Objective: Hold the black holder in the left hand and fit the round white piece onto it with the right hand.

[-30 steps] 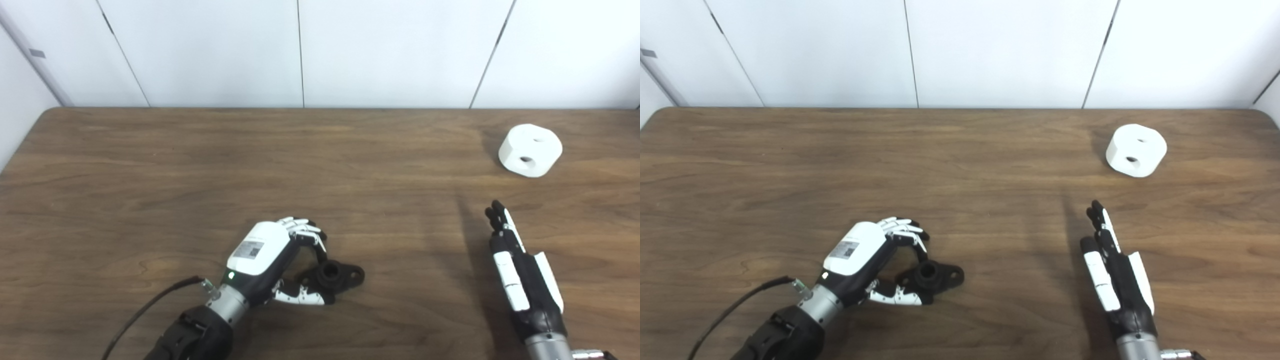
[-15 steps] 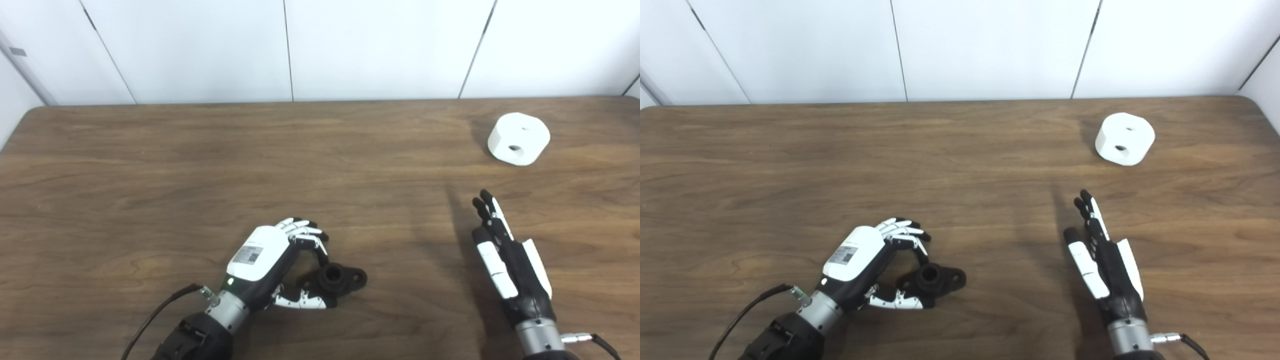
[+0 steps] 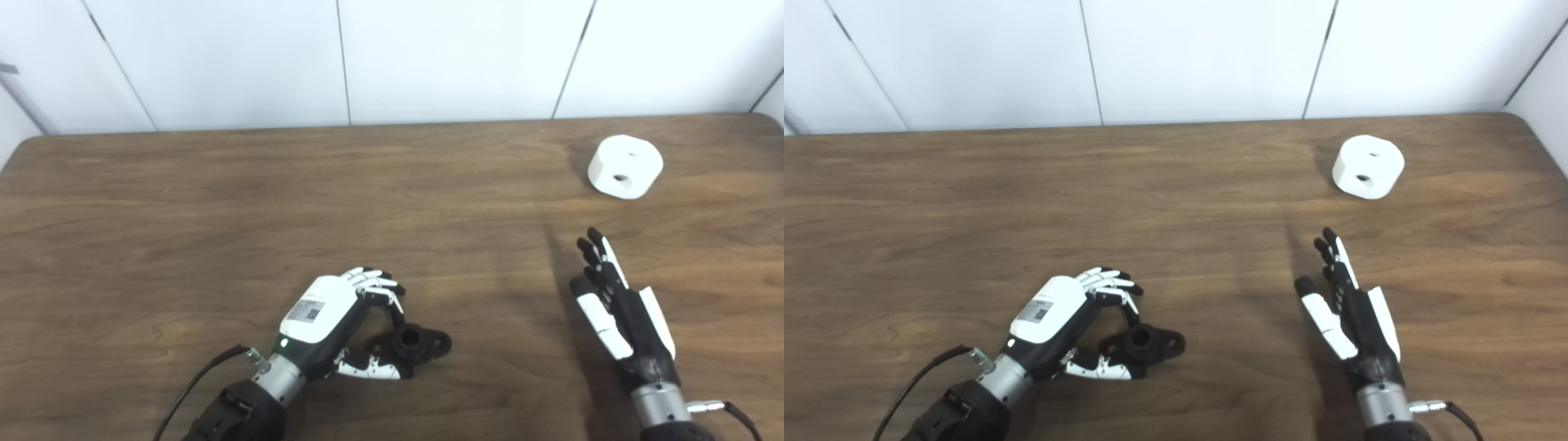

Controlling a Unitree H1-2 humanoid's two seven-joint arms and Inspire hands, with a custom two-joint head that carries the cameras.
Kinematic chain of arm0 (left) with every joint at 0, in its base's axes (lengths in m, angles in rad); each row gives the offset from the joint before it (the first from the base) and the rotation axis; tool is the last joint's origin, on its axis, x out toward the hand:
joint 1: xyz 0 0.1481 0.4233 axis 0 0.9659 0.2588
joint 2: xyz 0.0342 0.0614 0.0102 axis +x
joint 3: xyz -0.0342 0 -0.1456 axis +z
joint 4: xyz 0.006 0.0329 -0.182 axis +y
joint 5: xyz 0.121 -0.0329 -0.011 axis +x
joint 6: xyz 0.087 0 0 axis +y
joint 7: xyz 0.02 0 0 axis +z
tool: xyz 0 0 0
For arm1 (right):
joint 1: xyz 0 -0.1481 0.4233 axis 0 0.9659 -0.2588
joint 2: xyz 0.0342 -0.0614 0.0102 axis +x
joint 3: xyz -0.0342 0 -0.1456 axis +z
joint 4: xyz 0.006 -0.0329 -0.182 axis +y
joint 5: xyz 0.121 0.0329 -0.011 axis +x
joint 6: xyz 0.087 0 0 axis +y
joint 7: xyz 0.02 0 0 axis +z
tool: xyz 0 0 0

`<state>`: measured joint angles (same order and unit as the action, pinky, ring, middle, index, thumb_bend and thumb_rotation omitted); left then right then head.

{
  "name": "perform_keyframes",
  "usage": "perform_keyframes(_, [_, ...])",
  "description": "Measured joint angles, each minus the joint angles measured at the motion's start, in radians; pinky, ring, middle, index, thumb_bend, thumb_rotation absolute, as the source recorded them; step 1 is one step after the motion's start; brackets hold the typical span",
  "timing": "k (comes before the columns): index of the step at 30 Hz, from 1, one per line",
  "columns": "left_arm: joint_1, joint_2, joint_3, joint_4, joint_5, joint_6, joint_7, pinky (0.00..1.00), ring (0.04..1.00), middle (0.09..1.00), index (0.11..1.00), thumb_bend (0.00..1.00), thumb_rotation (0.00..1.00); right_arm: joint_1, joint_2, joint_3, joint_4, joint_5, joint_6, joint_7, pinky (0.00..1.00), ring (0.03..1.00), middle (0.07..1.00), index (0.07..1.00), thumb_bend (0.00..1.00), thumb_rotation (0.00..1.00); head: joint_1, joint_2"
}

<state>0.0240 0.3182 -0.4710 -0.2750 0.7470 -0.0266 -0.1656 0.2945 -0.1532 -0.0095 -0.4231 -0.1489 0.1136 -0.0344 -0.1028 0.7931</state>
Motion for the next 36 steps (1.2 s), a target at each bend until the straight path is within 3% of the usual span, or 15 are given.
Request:
perform_keyframes(8, [-0.014, 0.001, -0.002, 0.020, -0.011, -0.015, -0.001, 0.87, 0.841, 0.767, 0.487, 0.52, 0.05, -0.069, -0.010, -0.070, -0.082, -0.004, 0.083, 0.004, 1.00, 0.996, 0.962, 1.000, 0.60, 0.88, -0.028, -0.028])
perform_keyframes(11, [-0.015, 0.001, -0.001, 0.024, -0.014, -0.025, 0.001, 0.87, 0.842, 0.772, 0.487, 0.52, 0.05, -0.099, -0.033, -0.077, -0.091, -0.063, 0.091, 0.005, 0.95, 0.958, 0.954, 0.999, 0.58, 0.93, -0.041, -0.040])
perform_keyframes(17, [-0.015, 0.001, 0.003, 0.030, -0.016, -0.030, 0.002, 0.87, 0.843, 0.774, 0.488, 0.52, 0.05, -0.152, -0.073, -0.103, -0.092, -0.146, 0.128, 0.005, 0.74, 0.913, 0.954, 0.964, 0.55, 0.93, -0.087, -0.061])
perform_keyframes(19, [-0.015, 0.001, 0.003, 0.031, -0.016, -0.031, 0.002, 0.87, 0.843, 0.774, 0.488, 0.52, 0.05, -0.179, -0.086, -0.103, -0.092, -0.177, 0.134, 0.008, 0.86, 0.942, 0.962, 0.957, 0.56, 0.92, -0.106, -0.069])
perform_keyframes(21, [-0.016, 0.001, 0.003, 0.032, -0.016, -0.032, 0.003, 0.87, 0.845, 0.775, 0.488, 0.52, 0.05, -0.218, -0.114, -0.103, -0.091, -0.226, 0.154, 0.022, 0.95, 0.965, 0.962, 0.947, 0.56, 0.89, -0.106, -0.069])
perform_keyframes(28, [-0.017, 0.001, 0.003, 0.035, -0.017, -0.037, 0.007, 0.86, 0.837, 0.770, 0.487, 0.52, 0.05, -0.353, -0.213, -0.117, -0.054, -0.304, 0.232, 0.068, 0.91, 0.957, 0.963, 0.920, 0.58, 0.57, -0.120, -0.074])
perform_keyframes(31, [-0.017, 0.001, 0.002, 0.035, -0.014, -0.037, 0.007, 0.86, 0.839, 0.771, 0.488, 0.52, 0.05, -0.399, -0.221, -0.127, -0.016, -0.316, 0.252, 0.070, 0.98, 0.992, 0.955, 0.898, 0.63, 0.47, -0.118, -0.074])
perform_keyframes(36, [-0.017, 0.000, 0.000, 0.035, -0.013, -0.037, 0.007, 0.86, 0.843, 0.771, 0.487, 0.52, 0.05, -0.443, -0.267, -0.126, 0.061, -0.348, 0.278, 0.091, 0.96, 1.000, 0.960, 0.899, 0.73, 0.39, -0.115, -0.081])
